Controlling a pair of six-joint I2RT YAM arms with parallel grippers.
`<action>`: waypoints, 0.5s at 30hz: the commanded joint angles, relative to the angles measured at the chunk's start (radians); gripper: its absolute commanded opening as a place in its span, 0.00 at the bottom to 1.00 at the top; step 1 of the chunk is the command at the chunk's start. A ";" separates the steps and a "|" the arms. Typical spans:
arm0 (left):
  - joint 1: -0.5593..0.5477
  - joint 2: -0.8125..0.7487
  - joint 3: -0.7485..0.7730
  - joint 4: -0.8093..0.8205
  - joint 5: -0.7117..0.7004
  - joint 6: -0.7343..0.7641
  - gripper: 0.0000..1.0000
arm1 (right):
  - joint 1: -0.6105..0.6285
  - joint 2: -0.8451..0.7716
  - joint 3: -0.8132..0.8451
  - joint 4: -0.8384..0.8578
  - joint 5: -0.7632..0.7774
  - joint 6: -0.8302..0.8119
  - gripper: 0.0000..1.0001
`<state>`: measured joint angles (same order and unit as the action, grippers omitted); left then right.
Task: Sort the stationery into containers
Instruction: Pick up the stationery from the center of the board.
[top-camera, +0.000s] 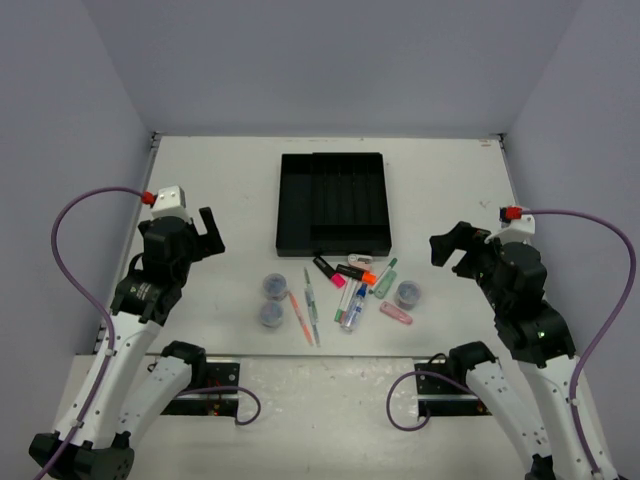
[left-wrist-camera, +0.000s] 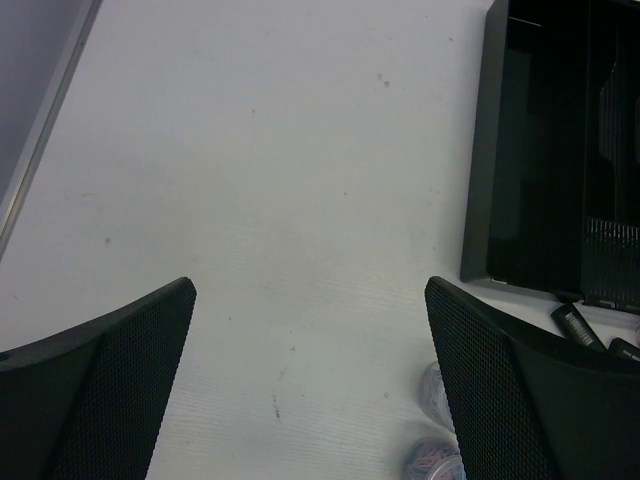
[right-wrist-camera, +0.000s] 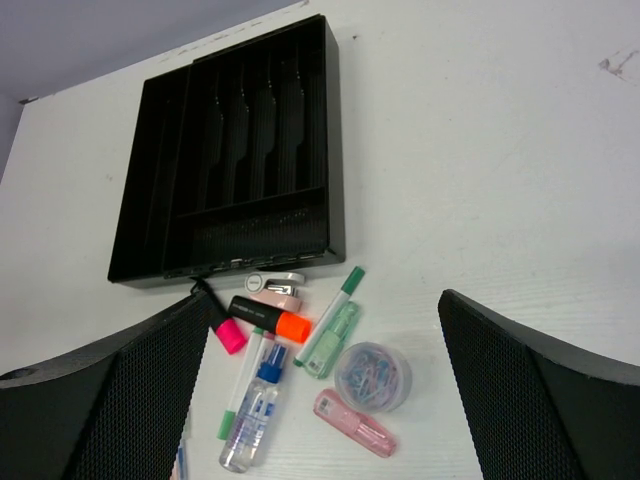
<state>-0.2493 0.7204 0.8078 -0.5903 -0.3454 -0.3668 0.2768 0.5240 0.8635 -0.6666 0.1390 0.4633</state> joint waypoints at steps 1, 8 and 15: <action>-0.002 -0.003 0.033 0.032 -0.023 -0.014 1.00 | 0.005 0.014 0.000 0.029 -0.023 -0.006 0.99; -0.003 -0.007 0.032 0.035 -0.025 -0.015 1.00 | 0.005 -0.003 -0.096 0.171 -0.236 0.028 0.99; -0.002 0.002 0.024 0.050 0.023 -0.007 1.00 | 0.013 0.256 -0.077 0.153 -0.280 0.094 0.99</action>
<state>-0.2493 0.7204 0.8078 -0.5891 -0.3409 -0.3668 0.2773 0.6222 0.7792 -0.5528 -0.0784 0.4914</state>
